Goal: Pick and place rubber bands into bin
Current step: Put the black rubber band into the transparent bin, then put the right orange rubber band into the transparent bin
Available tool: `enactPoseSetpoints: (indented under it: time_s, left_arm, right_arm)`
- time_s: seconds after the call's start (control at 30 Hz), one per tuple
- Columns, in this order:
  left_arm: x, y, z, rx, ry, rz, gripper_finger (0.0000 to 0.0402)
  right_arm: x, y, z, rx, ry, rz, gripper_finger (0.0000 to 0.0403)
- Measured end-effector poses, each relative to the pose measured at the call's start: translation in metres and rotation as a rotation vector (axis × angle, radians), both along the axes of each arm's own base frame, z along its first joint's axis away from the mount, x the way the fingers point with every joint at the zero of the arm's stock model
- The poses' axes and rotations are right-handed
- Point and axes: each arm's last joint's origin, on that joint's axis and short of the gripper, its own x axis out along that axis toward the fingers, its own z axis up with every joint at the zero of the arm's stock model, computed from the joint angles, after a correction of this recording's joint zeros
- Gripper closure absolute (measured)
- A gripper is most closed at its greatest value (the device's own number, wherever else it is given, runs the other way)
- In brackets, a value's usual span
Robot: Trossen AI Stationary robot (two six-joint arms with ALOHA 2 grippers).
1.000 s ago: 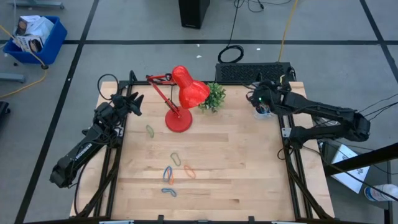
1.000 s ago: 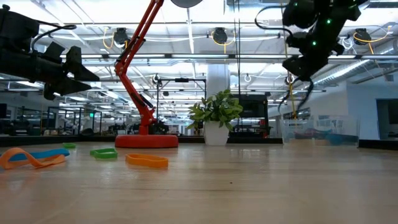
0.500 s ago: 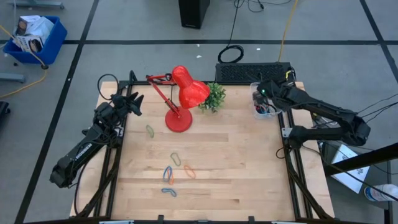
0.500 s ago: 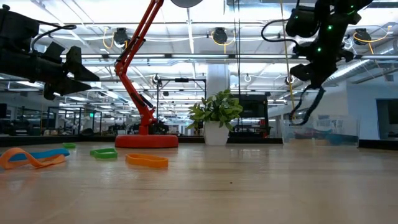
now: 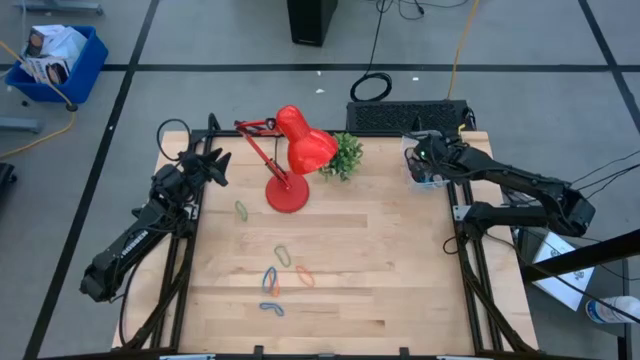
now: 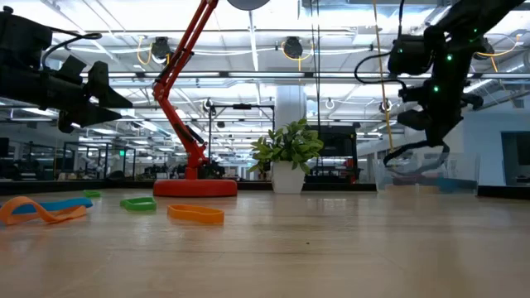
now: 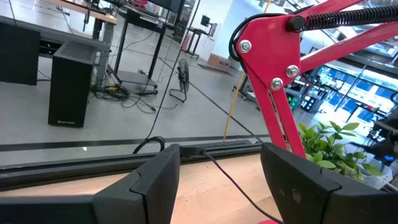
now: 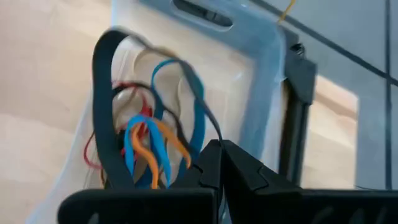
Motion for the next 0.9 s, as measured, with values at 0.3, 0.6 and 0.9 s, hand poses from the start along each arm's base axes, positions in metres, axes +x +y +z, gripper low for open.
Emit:
enactPoseSetpoints:
  time_s: [0.3,0.6,0.9]
  left_arm:
    - [0.000,0.000,0.000,-0.003,-0.003,0.000,0.0172]
    - [0.000,0.000,0.000,-0.003,-0.003,0.000,0.0172]
    - [0.000,0.000,0.000,-0.003,-0.003,0.000,0.0172]
  right_arm:
    - [0.002,0.003,-0.025,0.050,-0.081,0.083,0.0394]
    - [0.003,0.002,-0.028,0.028,-0.099,0.091,0.0389]
    - [0.003,0.001,-0.028,0.023,-0.094,0.103,0.0327]
